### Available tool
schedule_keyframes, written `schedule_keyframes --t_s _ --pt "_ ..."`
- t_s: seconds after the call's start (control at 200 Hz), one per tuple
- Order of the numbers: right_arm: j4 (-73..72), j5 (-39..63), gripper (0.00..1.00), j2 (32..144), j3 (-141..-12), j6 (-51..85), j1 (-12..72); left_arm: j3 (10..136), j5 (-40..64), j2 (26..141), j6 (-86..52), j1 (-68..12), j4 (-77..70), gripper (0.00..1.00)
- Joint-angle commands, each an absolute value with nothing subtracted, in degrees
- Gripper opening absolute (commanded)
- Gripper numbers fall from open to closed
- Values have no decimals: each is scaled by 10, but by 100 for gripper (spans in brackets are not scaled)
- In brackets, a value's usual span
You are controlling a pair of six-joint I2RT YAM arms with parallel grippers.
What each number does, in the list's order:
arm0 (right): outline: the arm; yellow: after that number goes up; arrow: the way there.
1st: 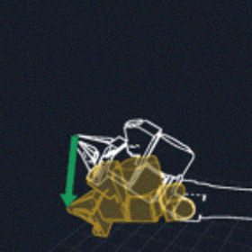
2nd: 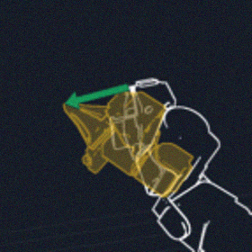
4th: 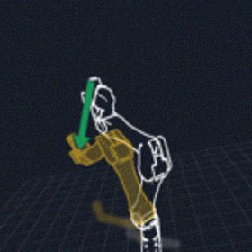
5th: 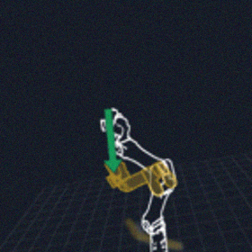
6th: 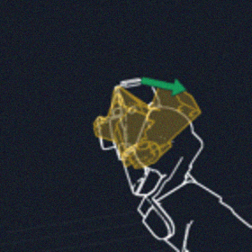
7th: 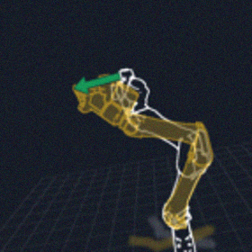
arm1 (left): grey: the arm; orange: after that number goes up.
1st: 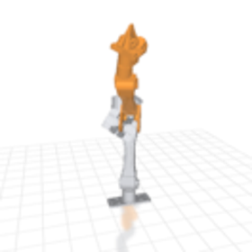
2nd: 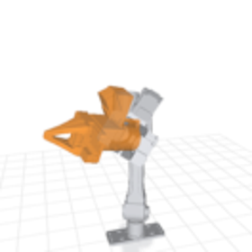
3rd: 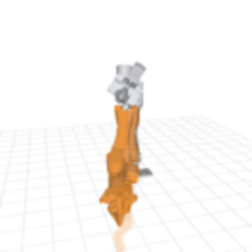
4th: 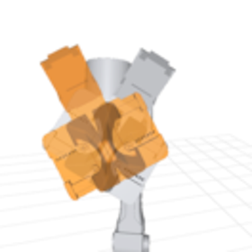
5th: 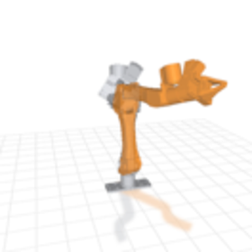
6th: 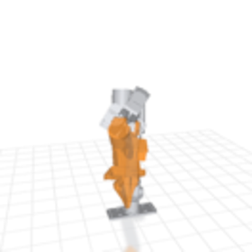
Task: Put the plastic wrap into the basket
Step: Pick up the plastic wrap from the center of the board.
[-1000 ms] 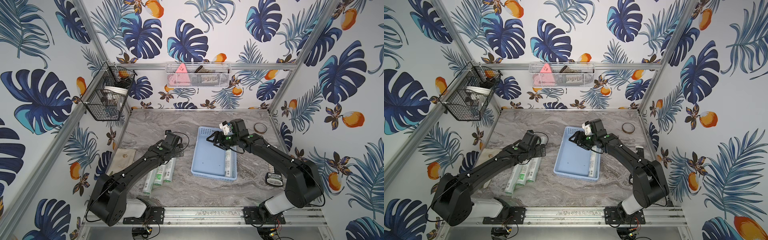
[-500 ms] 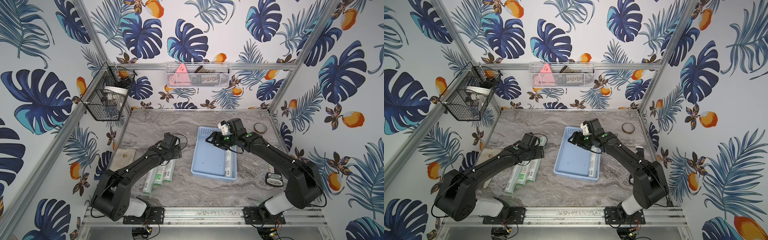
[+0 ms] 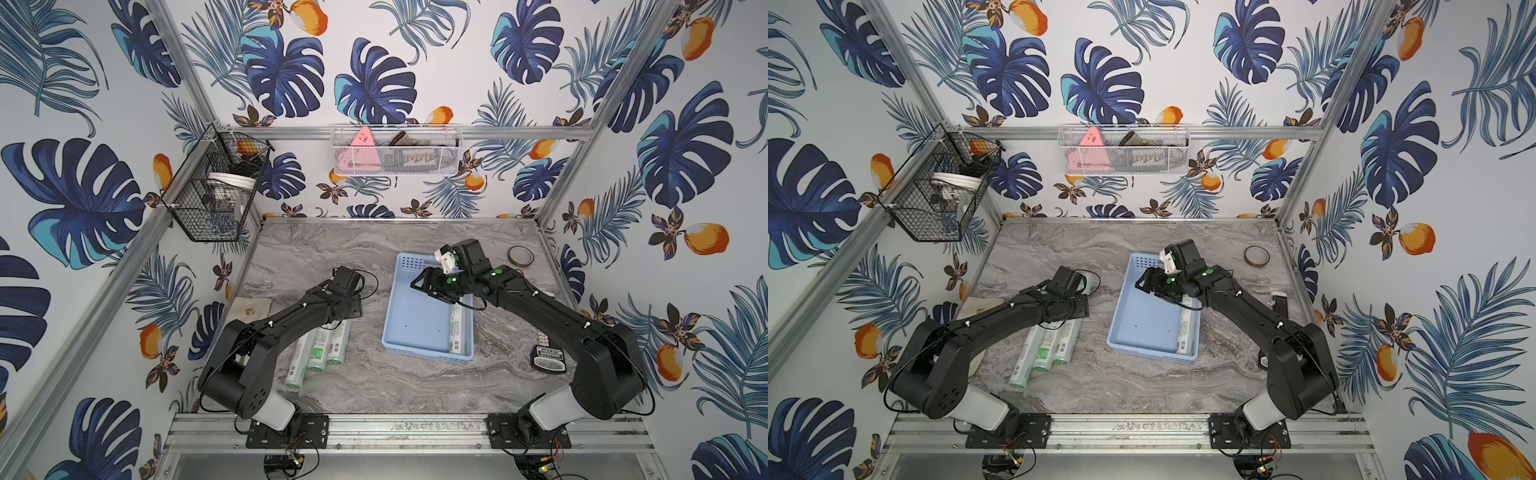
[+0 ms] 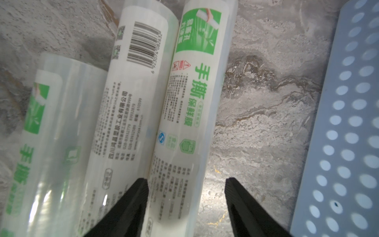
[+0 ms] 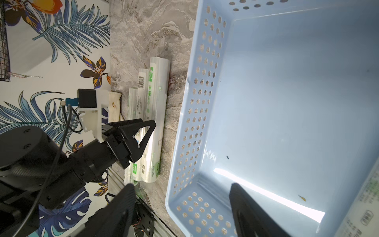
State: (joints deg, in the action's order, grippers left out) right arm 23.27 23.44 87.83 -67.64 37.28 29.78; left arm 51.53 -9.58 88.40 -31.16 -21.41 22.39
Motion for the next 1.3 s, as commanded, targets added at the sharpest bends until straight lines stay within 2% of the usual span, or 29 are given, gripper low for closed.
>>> schedule_keyframes --t_s 0.0,0.55,0.866,1.081,1.296 --pt "240 232 77 879 -676 368 298 514 -94 897 -303 -215 216 66" --pt "244 230 77 886 -671 364 298 529 -78 966 -301 -236 203 62" --pt "270 209 78 876 -679 347 298 540 -87 994 -296 -246 213 51" --pt "271 181 78 852 -669 344 299 544 -93 947 -305 -266 224 39" --pt "274 132 79 823 -655 350 297 572 -117 870 -307 -282 257 34"
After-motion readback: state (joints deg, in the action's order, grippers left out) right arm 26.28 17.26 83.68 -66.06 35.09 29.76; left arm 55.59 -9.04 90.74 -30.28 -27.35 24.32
